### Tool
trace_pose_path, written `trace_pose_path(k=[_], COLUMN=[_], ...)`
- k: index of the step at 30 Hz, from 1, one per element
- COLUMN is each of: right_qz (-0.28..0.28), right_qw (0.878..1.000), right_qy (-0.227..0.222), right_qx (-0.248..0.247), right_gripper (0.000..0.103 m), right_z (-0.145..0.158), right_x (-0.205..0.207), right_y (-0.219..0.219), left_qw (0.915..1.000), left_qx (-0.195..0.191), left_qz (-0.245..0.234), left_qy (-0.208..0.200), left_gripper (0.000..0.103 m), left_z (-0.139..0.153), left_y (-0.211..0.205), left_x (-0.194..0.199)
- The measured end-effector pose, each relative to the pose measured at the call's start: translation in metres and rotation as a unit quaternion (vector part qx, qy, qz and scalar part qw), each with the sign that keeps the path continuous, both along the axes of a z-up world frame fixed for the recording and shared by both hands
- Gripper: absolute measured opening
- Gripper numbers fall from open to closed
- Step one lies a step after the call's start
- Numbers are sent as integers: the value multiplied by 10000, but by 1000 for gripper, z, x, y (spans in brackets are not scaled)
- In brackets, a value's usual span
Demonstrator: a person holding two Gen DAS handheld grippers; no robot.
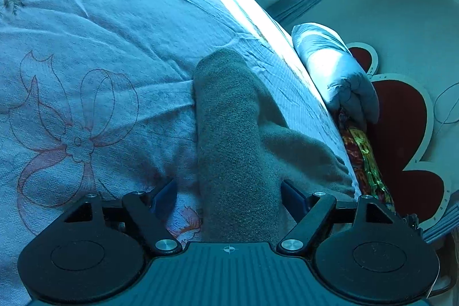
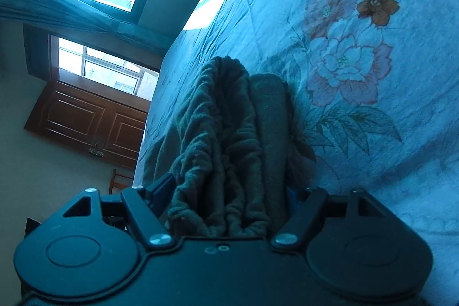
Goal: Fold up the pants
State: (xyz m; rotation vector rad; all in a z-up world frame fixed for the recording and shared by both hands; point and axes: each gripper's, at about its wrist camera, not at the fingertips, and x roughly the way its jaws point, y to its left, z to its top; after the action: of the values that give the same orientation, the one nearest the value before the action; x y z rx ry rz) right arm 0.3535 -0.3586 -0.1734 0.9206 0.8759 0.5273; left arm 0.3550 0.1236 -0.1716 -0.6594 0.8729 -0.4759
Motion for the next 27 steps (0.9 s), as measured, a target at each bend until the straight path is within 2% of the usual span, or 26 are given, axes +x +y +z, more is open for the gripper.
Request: trace_pose_path(k=[1, 2, 3, 4, 7, 10, 14, 19, 24, 27], right_qz=[36, 46, 33, 16, 157, 283, 510, 836, 1059, 980], right_qw=[10000, 9999, 9999, 9999, 9997, 9990, 9967, 9932, 9901, 9914], right_qy=[-7, -6, 3, 4, -130, -299, -575, -787, -918, -862], right_qx=[-83, -123, -107, -108, -149, -197, -266, -214, -48, 21], right_gripper=[59, 57, 53, 48, 40, 38, 37, 37, 37, 37], right_z=[-1, -2, -2, -2, 6, 18, 45, 70, 78, 73], right_x=[3, 6, 7, 8, 2, -4, 6, 39, 59, 76], right_y=[5, 8, 8, 8, 6, 5, 12, 36, 52, 45], left_qw=[10000, 9999, 9995, 9987, 9977, 9937, 9902, 9901, 9899, 9908], left_qx=[-13, -122, -289, -464, -677, -1112, -1347, -1258, -1104, -1006], left_qz=[-11, -38, -98, -83, -47, 18, -53, 58, 328, 418], left_qy=[-25, -32, 40, 170, -5, -142, -367, -624, -825, -800], left_gripper=[78, 74, 50, 42, 38, 29, 27, 27, 27, 27], left_z=[0, -2, -5, -10, -12, -11, 5, 34, 54, 53], left_y=[-3, -5, -6, -7, -7, -2, 1, 21, 60, 69], left_x=[2, 4, 6, 7, 1, -8, -14, 4, 53, 95])
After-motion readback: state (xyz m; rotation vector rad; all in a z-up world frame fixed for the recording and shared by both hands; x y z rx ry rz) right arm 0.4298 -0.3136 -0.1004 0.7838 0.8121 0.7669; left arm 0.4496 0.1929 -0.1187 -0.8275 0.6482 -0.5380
